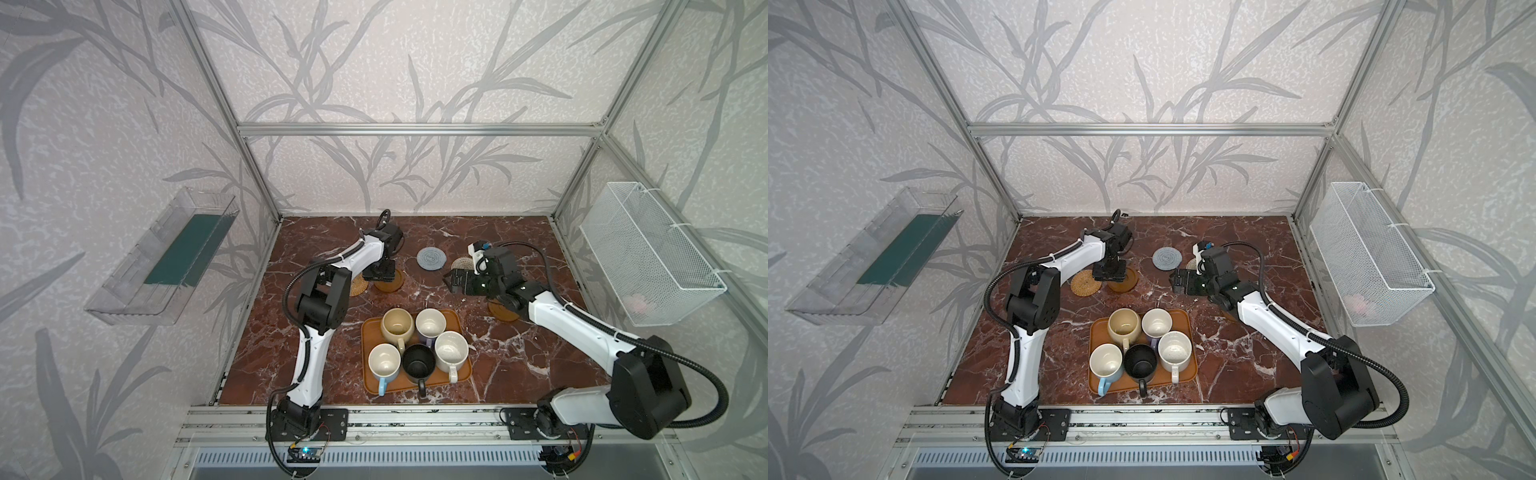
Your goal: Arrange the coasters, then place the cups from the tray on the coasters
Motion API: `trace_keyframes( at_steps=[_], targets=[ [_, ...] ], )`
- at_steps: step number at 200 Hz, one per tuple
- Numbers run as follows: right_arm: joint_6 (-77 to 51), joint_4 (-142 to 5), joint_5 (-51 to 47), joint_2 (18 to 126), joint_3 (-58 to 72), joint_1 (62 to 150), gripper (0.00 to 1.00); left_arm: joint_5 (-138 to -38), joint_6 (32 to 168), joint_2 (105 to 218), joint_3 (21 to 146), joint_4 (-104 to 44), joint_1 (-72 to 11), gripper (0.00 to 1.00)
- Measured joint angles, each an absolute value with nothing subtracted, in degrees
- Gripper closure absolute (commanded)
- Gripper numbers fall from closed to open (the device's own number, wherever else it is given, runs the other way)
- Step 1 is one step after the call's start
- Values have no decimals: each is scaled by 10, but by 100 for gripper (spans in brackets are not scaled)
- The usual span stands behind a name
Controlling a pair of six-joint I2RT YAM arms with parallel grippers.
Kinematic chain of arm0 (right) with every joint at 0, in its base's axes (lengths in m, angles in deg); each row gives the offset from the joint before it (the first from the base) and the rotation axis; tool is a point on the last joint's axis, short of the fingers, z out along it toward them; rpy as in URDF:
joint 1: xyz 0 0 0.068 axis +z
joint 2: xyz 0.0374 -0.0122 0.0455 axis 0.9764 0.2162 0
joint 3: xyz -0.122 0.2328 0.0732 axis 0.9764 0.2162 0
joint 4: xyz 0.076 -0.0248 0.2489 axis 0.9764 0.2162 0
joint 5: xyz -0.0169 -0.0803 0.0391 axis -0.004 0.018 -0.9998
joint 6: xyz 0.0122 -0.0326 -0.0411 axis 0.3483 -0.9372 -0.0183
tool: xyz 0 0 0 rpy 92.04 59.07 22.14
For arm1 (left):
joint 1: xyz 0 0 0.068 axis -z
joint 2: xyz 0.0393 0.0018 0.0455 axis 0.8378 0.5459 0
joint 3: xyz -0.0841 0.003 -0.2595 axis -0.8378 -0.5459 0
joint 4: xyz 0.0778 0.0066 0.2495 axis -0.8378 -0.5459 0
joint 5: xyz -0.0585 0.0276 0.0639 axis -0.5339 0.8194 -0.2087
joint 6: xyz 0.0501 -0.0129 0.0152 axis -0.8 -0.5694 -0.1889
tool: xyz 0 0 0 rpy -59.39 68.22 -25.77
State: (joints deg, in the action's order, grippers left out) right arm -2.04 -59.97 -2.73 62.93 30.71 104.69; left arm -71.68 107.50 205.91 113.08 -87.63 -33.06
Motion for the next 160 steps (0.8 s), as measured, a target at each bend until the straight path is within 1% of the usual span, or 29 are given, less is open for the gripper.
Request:
trace_keyframes(
  at_steps=[160],
  targets=[
    [-9,-603,-26,646,293,1058,1,-716,1078,2051,1119,-881,-330,50]
  ],
)
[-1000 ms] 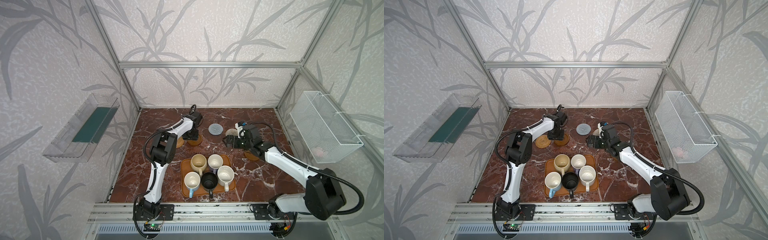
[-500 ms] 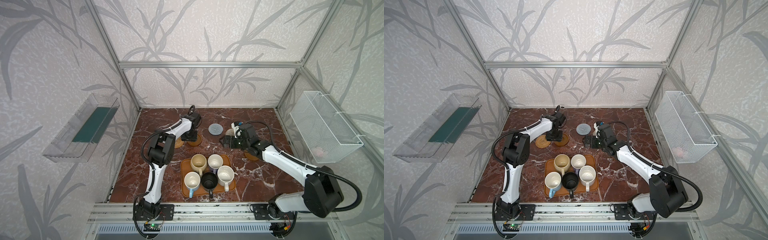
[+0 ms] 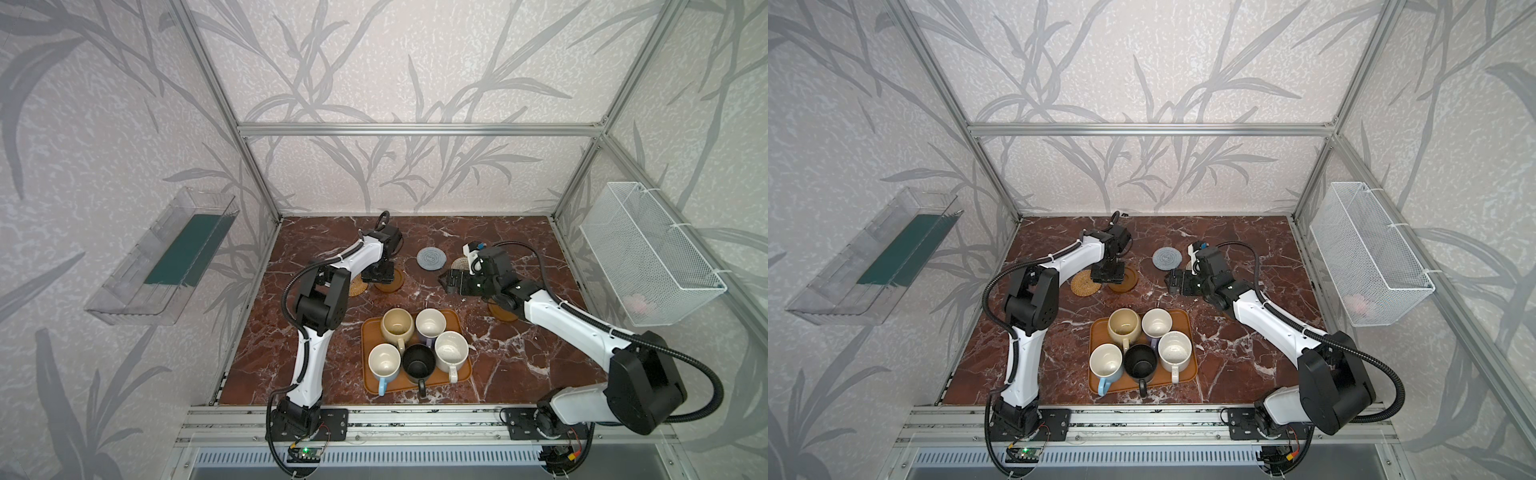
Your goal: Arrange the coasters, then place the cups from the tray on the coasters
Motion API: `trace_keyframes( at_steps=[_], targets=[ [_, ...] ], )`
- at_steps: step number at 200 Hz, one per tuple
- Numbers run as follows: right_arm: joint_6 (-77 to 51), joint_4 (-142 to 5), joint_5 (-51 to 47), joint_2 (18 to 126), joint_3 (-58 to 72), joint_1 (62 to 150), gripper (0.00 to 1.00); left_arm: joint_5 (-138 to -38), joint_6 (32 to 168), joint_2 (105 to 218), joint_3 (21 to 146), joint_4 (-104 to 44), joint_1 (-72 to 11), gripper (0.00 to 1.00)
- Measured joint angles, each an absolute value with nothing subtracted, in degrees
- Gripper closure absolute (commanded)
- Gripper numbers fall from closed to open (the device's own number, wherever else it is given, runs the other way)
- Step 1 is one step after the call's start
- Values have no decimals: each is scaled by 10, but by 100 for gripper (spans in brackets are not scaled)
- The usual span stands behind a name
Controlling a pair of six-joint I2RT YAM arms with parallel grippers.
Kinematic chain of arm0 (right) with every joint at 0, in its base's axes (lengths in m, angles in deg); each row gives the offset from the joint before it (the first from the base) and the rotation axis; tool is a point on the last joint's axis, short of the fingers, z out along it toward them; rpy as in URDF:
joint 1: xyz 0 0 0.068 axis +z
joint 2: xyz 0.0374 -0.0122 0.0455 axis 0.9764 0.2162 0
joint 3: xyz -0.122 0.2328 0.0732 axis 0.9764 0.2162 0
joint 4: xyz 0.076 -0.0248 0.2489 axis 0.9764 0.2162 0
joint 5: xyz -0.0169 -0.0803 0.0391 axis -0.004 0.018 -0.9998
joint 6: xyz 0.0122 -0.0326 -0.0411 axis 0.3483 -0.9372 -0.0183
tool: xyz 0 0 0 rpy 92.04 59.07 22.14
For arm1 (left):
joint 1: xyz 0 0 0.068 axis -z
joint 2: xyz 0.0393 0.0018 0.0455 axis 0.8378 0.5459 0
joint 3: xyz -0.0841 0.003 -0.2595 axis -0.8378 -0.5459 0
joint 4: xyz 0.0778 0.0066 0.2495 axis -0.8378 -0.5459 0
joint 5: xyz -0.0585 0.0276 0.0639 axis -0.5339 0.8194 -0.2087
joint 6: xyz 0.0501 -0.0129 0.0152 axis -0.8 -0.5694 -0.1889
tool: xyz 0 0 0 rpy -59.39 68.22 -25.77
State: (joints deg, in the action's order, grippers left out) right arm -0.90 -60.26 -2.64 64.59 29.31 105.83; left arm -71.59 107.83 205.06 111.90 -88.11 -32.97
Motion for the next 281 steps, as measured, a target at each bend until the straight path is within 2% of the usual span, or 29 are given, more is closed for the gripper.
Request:
trace_keyframes(
  at_steps=[31,45,86,142,172,208,238,265,281],
  targets=[
    [-19,-596,-26,657,270,1058,1,-726,1079,2035,1126,-888,-330,47],
    [-25,-591,-26,660,261,1059,1,-731,1080,2024,1134,-888,-330,41],
    [-43,-556,-16,680,221,1060,1,-741,1097,1965,1136,-884,-330,1],
    [-100,-496,-13,771,108,1058,1,-771,1100,1826,1081,-827,-332,1],
    [-125,-468,-10,839,33,1051,12,-852,1101,1763,1006,-757,-338,1],
    [-159,-419,1,940,-66,1041,24,-939,1103,1747,951,-699,-341,1],
    [-180,-373,8,1028,-166,1036,32,-966,1103,1749,943,-676,-341,1],
    [-189,-342,11,1090,-236,1034,44,-979,1103,1751,937,-657,-341,1],
    [-190,-321,14,1124,-272,1034,45,-989,1103,1755,936,-653,-341,1]
  ],
)
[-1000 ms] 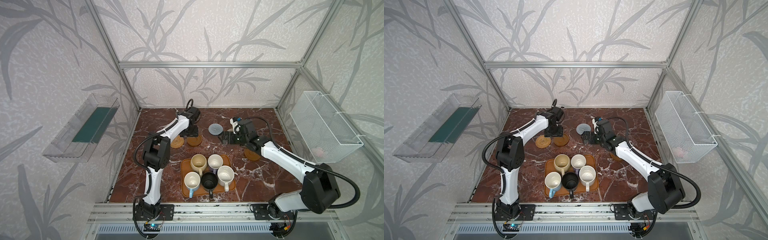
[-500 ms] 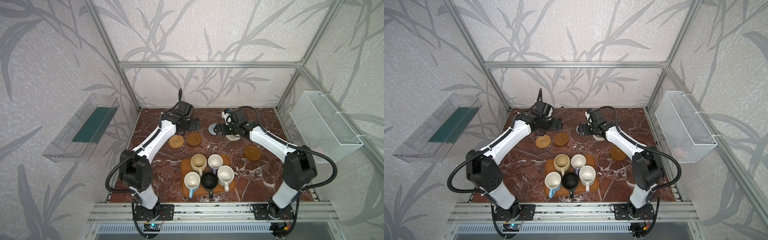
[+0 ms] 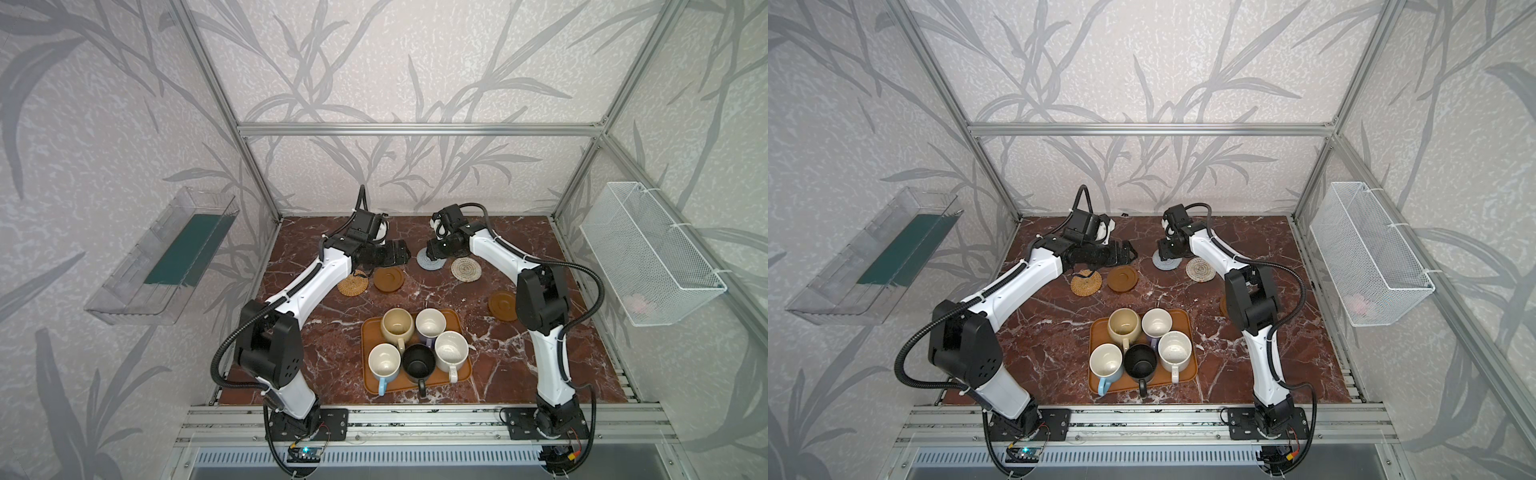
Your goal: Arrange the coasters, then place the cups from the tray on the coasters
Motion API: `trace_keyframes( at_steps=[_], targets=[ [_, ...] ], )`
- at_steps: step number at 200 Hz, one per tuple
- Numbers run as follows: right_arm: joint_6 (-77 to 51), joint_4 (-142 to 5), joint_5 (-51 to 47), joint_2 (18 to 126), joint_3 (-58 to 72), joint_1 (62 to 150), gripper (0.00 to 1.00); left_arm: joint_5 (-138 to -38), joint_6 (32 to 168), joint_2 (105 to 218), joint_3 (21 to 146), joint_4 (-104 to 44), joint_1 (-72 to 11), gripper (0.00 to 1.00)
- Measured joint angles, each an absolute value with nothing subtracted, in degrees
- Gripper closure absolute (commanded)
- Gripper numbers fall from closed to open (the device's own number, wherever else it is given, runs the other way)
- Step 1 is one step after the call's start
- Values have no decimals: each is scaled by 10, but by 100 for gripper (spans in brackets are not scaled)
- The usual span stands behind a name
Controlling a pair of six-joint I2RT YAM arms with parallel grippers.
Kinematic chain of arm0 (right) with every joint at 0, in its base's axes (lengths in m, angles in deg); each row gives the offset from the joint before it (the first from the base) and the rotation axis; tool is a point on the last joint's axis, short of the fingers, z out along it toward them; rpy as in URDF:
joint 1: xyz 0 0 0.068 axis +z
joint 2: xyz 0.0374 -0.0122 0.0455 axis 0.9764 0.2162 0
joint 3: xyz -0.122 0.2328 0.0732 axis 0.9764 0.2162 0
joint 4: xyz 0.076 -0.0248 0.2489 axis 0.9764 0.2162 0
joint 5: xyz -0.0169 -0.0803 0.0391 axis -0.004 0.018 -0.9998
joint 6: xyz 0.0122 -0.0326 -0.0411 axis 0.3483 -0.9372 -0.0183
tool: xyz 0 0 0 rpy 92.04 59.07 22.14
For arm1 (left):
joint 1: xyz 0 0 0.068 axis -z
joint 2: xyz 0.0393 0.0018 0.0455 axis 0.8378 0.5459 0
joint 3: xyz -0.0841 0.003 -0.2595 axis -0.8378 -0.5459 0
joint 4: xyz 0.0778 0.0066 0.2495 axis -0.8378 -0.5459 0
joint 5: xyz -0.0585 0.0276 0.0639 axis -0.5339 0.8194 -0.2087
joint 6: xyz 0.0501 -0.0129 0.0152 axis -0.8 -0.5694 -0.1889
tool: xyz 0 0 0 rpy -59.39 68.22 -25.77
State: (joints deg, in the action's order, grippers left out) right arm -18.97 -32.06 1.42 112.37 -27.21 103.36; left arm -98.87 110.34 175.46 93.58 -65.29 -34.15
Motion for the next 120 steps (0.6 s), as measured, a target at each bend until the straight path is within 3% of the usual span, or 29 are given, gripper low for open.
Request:
trace_keyframes(
  at_steps=[120],
  targets=[
    [-228,-106,33,1314,-532,1034,46,-996,1120,1778,906,-629,-342,1]
  ],
)
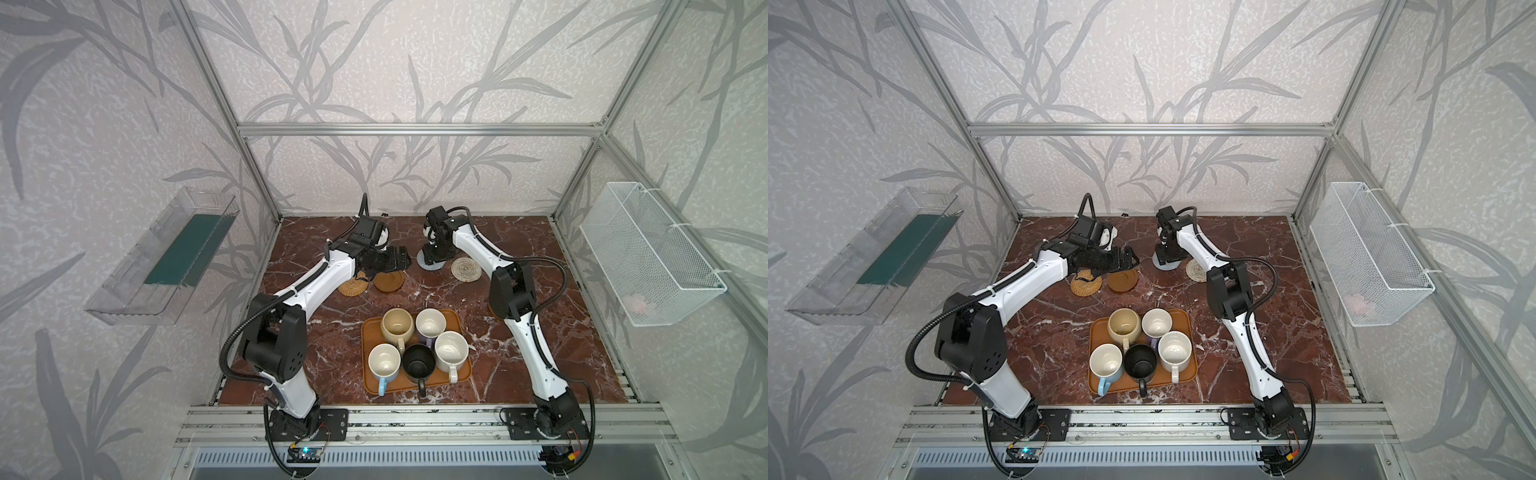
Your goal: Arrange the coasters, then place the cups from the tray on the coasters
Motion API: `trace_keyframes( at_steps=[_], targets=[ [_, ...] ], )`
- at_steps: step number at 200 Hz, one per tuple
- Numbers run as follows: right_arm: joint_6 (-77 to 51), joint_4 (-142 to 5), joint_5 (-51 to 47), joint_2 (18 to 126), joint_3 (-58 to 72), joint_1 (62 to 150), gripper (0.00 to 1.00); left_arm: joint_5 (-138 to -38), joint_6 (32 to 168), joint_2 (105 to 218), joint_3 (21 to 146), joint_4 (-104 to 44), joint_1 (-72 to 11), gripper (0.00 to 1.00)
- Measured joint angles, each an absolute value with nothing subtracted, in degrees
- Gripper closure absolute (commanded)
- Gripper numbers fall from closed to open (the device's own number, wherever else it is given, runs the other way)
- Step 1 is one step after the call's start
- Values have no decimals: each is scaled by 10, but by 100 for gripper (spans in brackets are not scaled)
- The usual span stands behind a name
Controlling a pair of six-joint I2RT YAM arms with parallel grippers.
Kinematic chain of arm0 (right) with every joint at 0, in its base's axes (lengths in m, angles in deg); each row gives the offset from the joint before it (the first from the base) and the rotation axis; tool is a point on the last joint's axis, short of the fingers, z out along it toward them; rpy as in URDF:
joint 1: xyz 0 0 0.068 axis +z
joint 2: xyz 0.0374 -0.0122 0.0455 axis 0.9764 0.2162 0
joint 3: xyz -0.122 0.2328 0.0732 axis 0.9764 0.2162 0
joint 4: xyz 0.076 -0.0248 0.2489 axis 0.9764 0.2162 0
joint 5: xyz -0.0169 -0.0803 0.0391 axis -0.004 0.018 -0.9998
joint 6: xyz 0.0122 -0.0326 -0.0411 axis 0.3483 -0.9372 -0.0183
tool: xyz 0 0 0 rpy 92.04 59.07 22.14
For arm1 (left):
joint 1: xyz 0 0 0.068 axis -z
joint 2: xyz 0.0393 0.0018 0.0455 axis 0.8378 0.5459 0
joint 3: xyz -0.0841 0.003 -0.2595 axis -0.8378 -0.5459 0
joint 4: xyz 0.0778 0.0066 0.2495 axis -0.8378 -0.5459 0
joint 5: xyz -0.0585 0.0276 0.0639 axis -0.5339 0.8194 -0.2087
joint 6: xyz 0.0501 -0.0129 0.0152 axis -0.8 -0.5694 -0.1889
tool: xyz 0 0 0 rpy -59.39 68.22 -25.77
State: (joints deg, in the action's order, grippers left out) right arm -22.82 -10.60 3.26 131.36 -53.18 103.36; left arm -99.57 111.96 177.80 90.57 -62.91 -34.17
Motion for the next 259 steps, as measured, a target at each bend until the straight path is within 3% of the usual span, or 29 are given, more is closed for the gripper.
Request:
trace_keyframes(
  at_steps=[118,202,259],
  targets=[
    [-268,-11,29,1337,-577,1051,57,-993,1115,1778,903,-634,-346,1],
    [-261,-11,-23,1266,-449,1076,58,-992,1113,1778,903,-637,-350,1],
    [-257,-28,-50,1264,-448,1092,59,-989,1113,1778,899,-638,-351,1]
  ],
)
